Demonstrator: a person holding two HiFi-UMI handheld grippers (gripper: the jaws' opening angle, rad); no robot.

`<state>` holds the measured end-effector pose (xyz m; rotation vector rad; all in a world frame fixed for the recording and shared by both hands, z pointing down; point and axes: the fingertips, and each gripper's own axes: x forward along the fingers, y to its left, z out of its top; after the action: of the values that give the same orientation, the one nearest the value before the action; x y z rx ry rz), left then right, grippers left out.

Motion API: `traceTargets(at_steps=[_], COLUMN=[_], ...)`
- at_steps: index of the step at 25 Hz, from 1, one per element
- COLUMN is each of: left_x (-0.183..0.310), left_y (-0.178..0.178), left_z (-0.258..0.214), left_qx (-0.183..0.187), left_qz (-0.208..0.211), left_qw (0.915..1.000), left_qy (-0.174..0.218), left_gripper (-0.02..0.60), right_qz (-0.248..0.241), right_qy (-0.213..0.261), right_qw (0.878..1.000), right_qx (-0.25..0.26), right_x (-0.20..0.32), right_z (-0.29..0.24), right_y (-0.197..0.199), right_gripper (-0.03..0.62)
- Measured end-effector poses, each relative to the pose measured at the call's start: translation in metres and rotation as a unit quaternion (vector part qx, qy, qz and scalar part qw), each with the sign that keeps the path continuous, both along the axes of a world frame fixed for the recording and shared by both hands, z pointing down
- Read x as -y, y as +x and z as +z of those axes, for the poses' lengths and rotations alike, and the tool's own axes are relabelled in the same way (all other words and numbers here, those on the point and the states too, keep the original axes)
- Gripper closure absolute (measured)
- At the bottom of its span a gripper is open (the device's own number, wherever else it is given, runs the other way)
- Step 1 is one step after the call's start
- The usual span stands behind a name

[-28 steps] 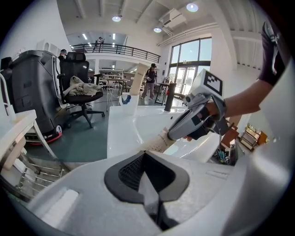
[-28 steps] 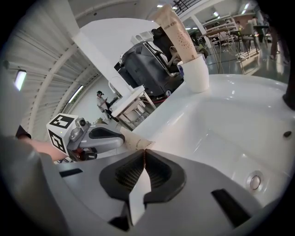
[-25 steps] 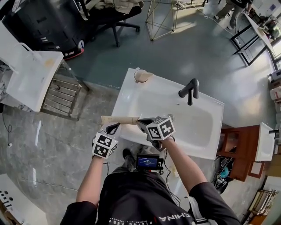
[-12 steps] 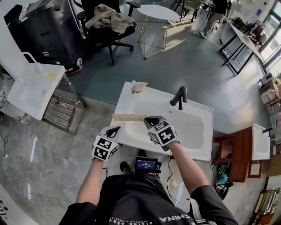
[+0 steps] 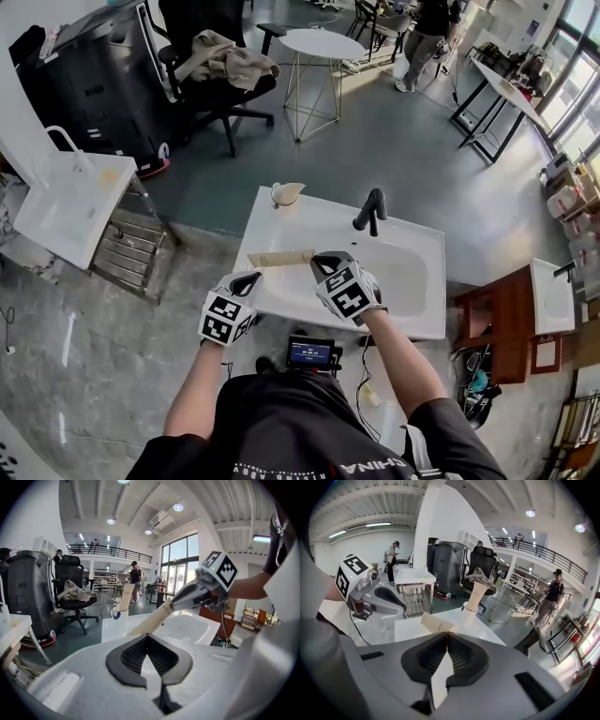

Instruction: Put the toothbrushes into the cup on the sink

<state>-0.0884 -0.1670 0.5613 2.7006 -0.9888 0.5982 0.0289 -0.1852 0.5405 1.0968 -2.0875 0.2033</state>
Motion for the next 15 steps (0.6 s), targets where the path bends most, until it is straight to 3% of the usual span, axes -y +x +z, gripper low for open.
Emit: traceTargets(at_steps=[8,15], left_x=[0.012,0.047], left_y=[0.009,0.019], left_z=[-0.017,-0.065], left_qx=[-0.003,-0.042], left_qz=[0.007,0.003], left_qw=[0.9999,0.9987], left_qy=[0.008,0.028], left_gripper=[0.584,0.584], right_qz=[-0.008,-0.019], right_qy=[0.052,0.116], right_qw=[0.998,0.992], right_qx=[-0.019,-0.042], right_x=[0.022,0.074], right_z=[-0.054,-0.119], right_y=[0.013,0.024], right_gripper=[0.576,0.574])
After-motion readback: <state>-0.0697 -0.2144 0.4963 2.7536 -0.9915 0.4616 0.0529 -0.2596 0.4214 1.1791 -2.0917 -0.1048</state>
